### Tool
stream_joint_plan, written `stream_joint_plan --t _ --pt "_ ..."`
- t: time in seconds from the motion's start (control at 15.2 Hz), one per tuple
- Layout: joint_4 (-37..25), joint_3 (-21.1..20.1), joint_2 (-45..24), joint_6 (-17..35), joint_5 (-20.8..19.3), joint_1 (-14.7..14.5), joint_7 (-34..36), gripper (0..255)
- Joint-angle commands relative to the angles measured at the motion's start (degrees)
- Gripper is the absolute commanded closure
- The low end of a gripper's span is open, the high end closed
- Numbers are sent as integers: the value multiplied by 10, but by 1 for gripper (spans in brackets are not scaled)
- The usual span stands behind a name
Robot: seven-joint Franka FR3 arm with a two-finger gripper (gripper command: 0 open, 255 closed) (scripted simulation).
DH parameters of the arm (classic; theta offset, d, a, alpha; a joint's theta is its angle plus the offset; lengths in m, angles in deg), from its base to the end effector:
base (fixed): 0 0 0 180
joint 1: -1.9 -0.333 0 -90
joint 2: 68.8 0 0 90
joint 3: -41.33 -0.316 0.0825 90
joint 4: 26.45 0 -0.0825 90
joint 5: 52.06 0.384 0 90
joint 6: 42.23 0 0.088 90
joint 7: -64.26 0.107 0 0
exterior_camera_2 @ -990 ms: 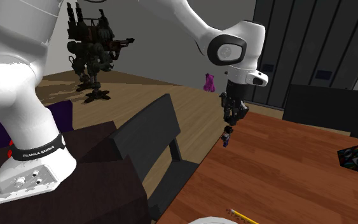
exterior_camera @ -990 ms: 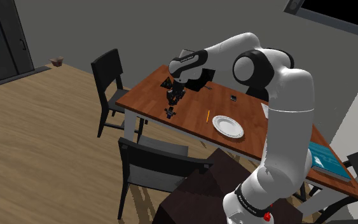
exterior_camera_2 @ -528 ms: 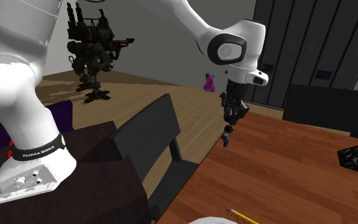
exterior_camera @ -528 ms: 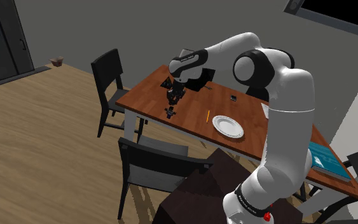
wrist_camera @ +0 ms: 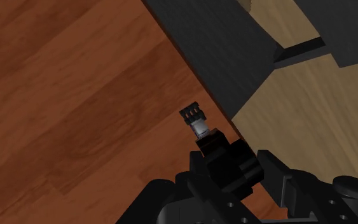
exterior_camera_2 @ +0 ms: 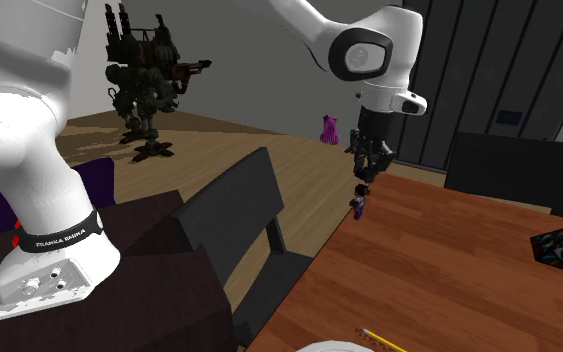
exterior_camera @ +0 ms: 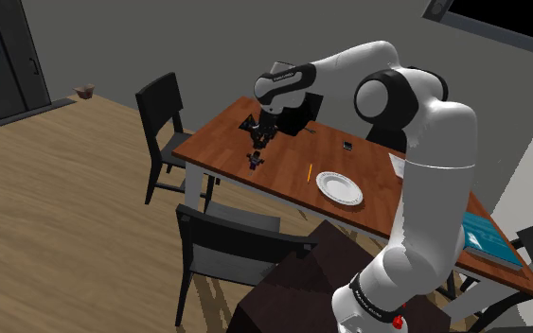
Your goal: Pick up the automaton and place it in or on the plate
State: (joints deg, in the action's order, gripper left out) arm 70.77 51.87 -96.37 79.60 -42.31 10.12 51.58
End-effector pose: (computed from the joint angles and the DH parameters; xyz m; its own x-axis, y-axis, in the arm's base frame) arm 0.6355 -0.1949 0.3167 0.9835 -0.1784 -0.0299 -0.1800 -0.9816 -0.0639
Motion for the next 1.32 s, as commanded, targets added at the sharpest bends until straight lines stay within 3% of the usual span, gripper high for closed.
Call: stream_joint_plan --t 0.0,0.46,1.25 --pt "-5 1 8 -13 -2 -1 3 255" --pt "-26 4 30 -55 -9 -2 9 255" --pt "100 55 136 -43 -23 74 -119 255"
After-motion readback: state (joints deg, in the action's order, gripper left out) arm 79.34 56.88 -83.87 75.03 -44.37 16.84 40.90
